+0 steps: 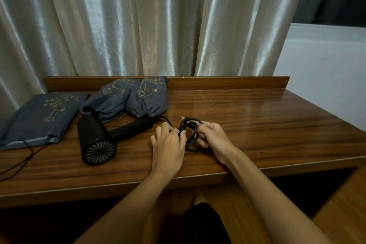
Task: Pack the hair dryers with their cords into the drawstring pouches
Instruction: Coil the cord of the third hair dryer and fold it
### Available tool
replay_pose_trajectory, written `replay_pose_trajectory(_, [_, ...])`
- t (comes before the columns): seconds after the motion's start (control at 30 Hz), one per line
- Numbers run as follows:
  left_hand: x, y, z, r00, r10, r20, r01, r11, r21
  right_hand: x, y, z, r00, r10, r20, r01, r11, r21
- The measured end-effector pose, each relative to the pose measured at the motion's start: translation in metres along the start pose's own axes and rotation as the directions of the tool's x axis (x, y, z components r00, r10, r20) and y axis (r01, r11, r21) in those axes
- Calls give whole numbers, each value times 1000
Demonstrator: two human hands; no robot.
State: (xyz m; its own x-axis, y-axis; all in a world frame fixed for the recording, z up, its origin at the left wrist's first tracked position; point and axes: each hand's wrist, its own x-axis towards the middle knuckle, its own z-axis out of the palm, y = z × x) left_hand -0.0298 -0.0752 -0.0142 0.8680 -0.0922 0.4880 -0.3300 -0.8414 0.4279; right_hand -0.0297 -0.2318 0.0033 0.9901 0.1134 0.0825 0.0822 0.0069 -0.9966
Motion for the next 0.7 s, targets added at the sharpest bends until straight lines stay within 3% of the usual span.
replay_pose_trajectory(0.17, [-1,2,-1,1000,6,-13,-5,998,55,-1,0,6,999,-18,-28,16,998,-65])
replay_pose_trajectory(0.3, [-2,3,-1,1000,-14,-20,15,998,59,2,2,10,989,40,-144,-58,991,-119])
replay_pose_trajectory(0.4, [-2,2,-1,999,-44,-26,45,998,48,3,2,12,987,49,-154,-74,984,-159])
replay_pose_trajectory(0.7, [4,-8,3,991,-133,8,132,977,-167,-6,-1,4,994,-32,-104,23,996,-81])
